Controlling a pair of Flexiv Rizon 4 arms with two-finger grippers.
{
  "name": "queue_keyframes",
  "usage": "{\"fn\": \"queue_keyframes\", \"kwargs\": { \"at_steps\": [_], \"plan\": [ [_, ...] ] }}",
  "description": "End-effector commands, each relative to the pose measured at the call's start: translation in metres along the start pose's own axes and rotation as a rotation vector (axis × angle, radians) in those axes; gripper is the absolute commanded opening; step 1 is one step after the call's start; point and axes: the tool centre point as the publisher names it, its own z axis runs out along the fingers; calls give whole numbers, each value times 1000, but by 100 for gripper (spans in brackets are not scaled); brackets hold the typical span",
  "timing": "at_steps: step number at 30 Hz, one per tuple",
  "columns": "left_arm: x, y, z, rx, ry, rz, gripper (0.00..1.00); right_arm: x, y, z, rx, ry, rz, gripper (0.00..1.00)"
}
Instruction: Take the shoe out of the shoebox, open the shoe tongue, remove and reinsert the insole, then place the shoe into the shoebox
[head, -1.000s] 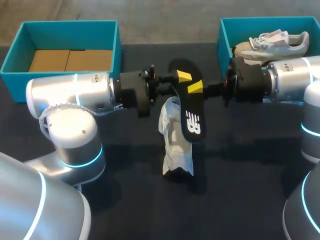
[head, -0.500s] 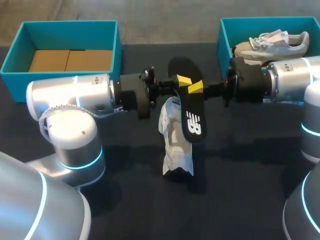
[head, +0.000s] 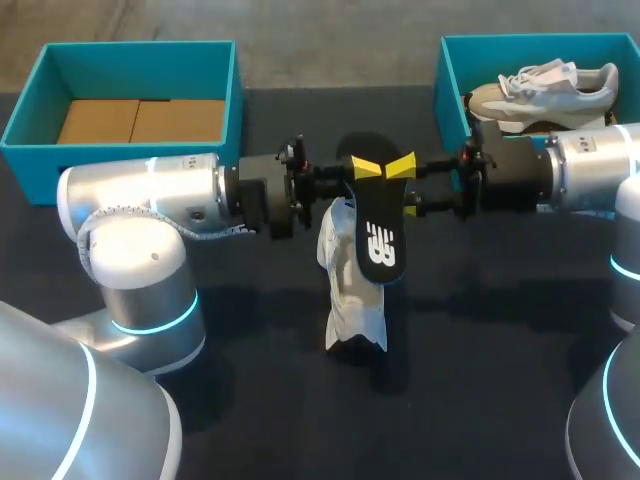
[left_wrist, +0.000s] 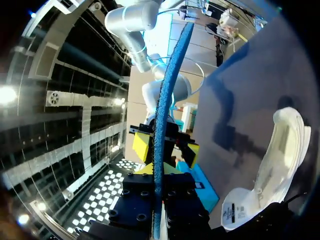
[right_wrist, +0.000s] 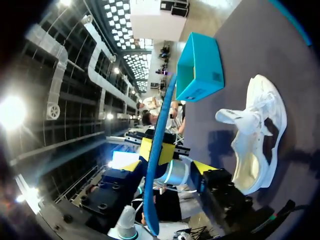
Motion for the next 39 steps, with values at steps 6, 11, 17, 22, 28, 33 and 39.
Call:
{"fn": "queue_keyframes", "kwargs": {
  "at_steps": [6,11,17,22,28,33,39],
  "plan": [
    [-1,-10,-14,78,1,-210,0,3,-10,-25,-59,-118,-166,100],
    [0,-16,-18,124,13,-331,0,2,-8,-28,-54,-180,-257,100],
    [2,-23,-18,142,6,-420,0,-1,-9,-30,-48,-248,-347,100],
    [4,-26,-19,131,-16,-490,0,-5,-12,-32,-49,-286,-398,100],
    [5,-28,-20,124,-5,-481,0,-7,-14,-33,-51,-306,-396,100],
    [5,-28,-20,124,-5,-481,0,-7,-14,-33,-51,-306,-396,100],
    [5,-28,-20,124,-5,-481,0,-7,-14,-33,-51,-306,-396,100]
  ]
}}
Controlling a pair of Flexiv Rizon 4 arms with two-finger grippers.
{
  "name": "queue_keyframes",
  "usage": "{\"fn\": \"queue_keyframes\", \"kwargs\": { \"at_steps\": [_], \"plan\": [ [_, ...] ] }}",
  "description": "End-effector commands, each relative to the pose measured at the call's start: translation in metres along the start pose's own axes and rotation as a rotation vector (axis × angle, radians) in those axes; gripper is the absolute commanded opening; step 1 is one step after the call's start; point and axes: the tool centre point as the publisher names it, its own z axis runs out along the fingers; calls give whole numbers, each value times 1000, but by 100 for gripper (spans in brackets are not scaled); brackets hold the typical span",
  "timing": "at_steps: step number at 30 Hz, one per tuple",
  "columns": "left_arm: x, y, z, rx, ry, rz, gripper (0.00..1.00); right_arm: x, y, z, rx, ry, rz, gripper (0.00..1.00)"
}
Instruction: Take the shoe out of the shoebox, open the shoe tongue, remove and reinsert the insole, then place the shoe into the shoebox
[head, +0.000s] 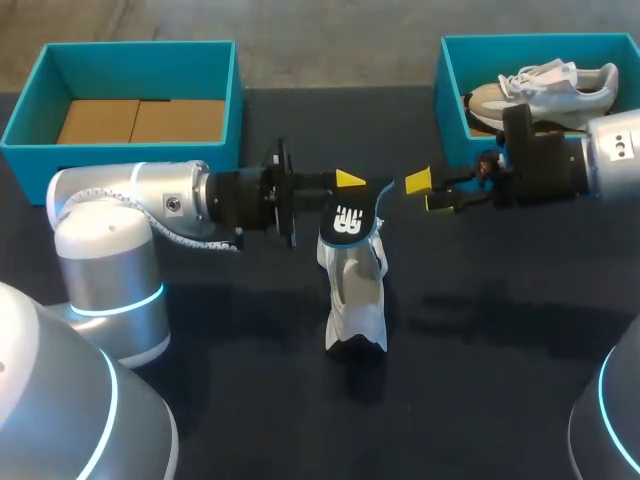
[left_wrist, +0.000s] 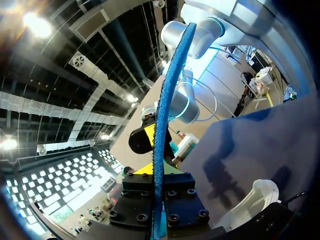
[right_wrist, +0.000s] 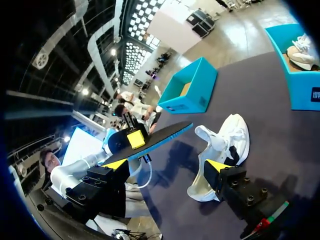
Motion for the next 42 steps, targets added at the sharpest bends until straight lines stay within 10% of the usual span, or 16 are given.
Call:
{"fn": "queue_keyframes", "kwargs": {
  "at_steps": [1,30,42],
  "plan": [
    [1,0,0,-1,-2,1,0,1,-1,0,1,-4,2,100],
    [1,0,0,-1,-2,1,0,1,-1,0,1,-4,2,100],
    [24,8,-12,34,-44,-148,0,-39,-26,-5,0,-89,-188,100]
  ]
}}
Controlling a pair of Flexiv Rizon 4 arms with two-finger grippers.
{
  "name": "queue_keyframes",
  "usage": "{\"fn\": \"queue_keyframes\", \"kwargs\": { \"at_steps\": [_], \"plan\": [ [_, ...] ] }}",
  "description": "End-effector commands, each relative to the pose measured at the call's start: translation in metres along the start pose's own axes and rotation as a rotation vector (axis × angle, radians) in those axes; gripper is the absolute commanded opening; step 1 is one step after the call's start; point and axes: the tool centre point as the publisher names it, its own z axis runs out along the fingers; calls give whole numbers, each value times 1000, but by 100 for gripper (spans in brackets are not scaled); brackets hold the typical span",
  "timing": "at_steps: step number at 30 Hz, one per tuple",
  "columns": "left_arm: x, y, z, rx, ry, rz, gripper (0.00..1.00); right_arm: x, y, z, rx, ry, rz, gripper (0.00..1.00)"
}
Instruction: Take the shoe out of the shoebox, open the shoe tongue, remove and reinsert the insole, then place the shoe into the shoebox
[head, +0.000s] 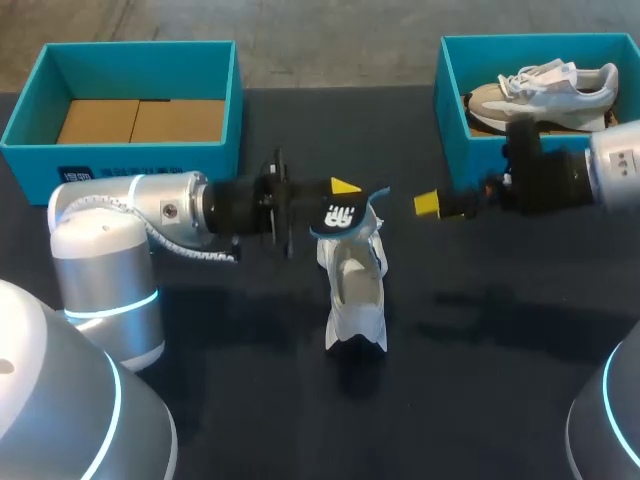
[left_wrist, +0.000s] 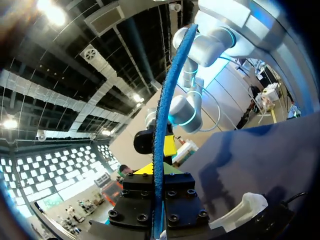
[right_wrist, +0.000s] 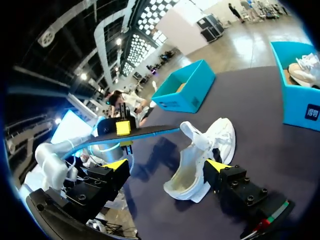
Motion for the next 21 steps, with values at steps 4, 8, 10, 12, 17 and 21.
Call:
{"fn": "queue_keyframes", "kwargs": {
  "at_steps": [4,8,10,12,17,21],
  "plan": [
    [15,6,-9,43,-36,-37,0,-8,-25,0,0,-29,-42,100],
    [23,13,-12,49,-55,-90,0,-12,-41,1,5,-51,-74,100],
    [26,11,-12,60,-58,-109,0,-13,-47,1,14,-49,-91,100],
    [27,9,-11,66,-54,-115,0,-13,-52,0,30,-55,-117,100],
    [33,9,-8,90,-47,-154,0,-16,-68,-2,38,-70,-169,100],
    [38,12,-7,99,-50,-173,0,-16,-80,5,57,-90,-229,100]
  ]
}}
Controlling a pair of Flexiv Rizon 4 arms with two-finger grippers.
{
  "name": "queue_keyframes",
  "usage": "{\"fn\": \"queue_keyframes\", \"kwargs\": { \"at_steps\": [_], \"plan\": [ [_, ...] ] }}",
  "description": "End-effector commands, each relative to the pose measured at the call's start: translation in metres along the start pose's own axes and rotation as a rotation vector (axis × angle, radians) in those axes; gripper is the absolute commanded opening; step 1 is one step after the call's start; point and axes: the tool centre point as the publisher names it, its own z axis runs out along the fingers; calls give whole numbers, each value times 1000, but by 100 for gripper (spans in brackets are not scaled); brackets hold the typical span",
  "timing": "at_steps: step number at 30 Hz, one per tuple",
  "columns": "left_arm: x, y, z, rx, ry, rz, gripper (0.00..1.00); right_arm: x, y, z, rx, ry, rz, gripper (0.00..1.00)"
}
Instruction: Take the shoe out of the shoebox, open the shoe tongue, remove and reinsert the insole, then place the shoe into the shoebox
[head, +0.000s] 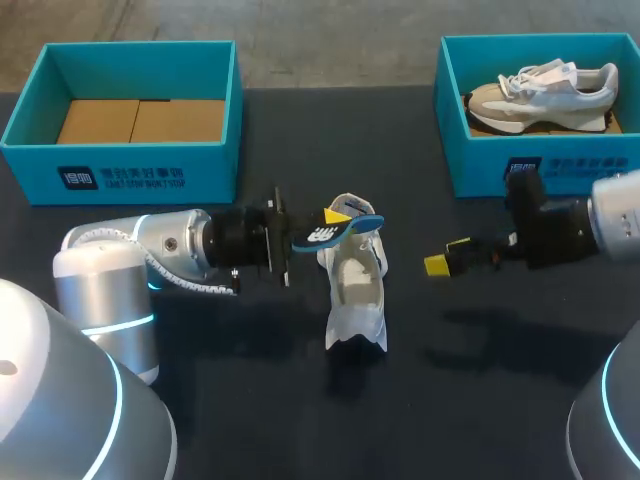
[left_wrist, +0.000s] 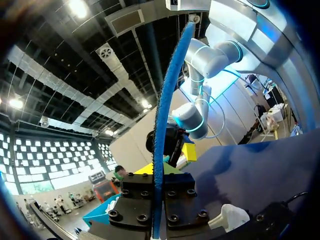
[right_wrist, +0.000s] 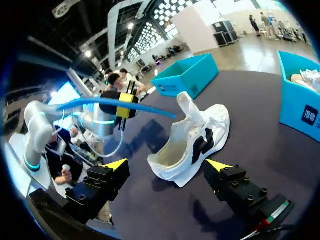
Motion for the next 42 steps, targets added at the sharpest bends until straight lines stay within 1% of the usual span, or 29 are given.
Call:
{"fn": "queue_keyframes", "kwargs": {
  "at_steps": [1,10,21,26,27,29,34,39,42],
  "plan": [
    [3,7,1,12,-2,-13,0,8,-13,3,-7,-26,-40,100],
    [10,13,-3,20,7,-39,0,8,-29,18,112,-111,-134,100],
    [15,18,-3,35,11,-67,0,8,-29,18,112,-111,-134,100],
    [15,17,-1,29,13,-84,0,8,-29,18,112,-111,-134,100],
    [16,16,-1,30,14,-86,0,7,-30,22,121,-115,-165,100],
    [17,14,0,27,28,-95,0,2,-32,27,160,-180,-243,100],
    [21,13,-3,10,39,-109,0,-9,-38,33,194,-269,-372,100],
    [27,10,-5,3,53,-114,0,-17,-47,38,202,-274,-402,100],
    [33,12,-7,-14,69,-125,0,-23,-52,41,211,-280,-415,100]
  ]
}}
